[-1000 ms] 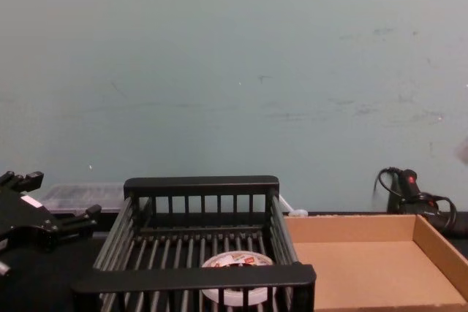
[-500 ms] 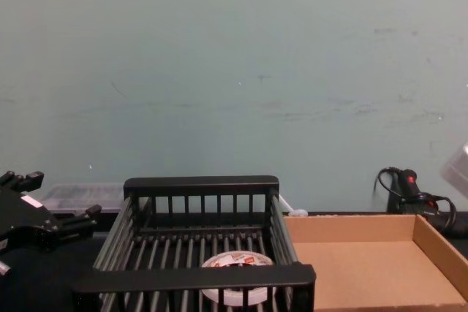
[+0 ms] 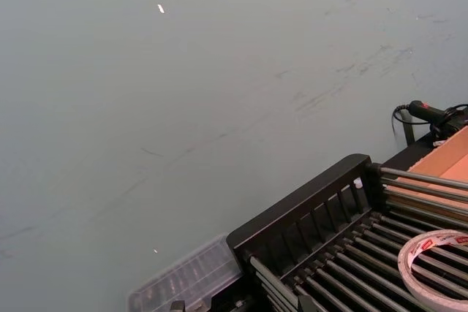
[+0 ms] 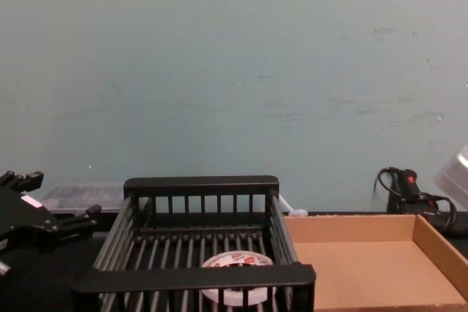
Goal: Pick up the white tape and place it into the black box , Pick up the silver tape and place it into the brown box.
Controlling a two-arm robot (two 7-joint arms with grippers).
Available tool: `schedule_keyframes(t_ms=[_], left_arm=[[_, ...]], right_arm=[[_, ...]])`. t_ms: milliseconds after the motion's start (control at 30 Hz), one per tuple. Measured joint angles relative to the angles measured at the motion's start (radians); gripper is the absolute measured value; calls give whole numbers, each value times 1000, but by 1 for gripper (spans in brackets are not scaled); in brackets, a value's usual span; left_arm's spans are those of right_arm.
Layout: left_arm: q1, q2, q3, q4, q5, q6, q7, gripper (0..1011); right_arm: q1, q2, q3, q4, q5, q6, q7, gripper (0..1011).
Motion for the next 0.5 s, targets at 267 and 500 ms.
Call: schedule_keyframes(t_ms=[267, 500], left_arm=[[0, 0, 0, 0, 0, 0, 0, 1001], [0, 0, 0, 0, 0, 0, 0, 1001]], right_arm=[[2, -2, -4, 4, -1, 5, 5, 1002], [3, -5, -5, 8, -1, 8, 6, 1002]])
